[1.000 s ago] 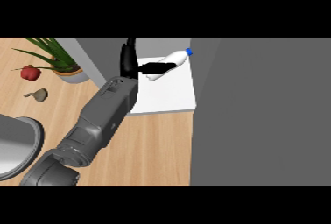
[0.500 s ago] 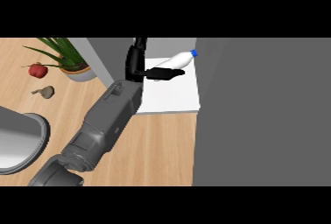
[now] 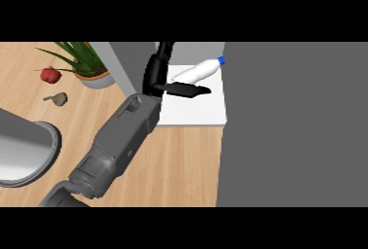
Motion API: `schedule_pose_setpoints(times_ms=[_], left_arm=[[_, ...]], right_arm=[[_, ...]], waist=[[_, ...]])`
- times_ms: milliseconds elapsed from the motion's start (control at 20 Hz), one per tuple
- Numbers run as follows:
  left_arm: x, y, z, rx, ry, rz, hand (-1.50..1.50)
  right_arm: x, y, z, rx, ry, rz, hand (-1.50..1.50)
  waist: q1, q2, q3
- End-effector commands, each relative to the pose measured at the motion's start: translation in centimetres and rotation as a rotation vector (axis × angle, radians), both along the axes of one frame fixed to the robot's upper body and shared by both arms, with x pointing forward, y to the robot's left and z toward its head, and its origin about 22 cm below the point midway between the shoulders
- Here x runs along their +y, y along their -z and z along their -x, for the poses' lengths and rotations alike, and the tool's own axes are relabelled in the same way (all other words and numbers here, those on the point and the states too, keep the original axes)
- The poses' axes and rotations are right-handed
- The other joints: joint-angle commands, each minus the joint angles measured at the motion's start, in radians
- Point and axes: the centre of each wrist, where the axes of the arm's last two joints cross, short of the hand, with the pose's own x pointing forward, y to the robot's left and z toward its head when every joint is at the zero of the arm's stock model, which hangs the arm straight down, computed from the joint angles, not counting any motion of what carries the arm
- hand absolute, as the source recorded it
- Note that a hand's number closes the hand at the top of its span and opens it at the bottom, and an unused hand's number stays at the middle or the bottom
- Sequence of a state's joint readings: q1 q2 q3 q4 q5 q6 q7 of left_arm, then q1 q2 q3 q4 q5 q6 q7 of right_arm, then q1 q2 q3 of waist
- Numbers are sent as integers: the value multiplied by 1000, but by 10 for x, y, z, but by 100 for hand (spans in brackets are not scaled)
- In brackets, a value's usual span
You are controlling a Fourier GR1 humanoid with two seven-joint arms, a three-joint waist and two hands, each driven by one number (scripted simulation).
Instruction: Pick up the bottled water, place it into the cabinet and close the cabinet
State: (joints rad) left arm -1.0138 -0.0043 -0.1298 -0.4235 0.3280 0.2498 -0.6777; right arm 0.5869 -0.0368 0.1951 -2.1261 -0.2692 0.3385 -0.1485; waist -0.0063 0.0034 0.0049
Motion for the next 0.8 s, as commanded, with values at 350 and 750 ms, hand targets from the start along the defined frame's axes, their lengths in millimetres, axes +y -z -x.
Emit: schedule_pose_setpoints(times_ms=[350, 750], left_arm=[[36, 27, 47, 73, 31, 205, -150], [34, 12, 121, 60, 102, 266, -150]], right_arm=[[7, -7, 11, 26, 2, -1, -150], [6, -8, 8, 15, -1, 18, -150]], waist=[[59, -26, -5], [67, -24, -4]])
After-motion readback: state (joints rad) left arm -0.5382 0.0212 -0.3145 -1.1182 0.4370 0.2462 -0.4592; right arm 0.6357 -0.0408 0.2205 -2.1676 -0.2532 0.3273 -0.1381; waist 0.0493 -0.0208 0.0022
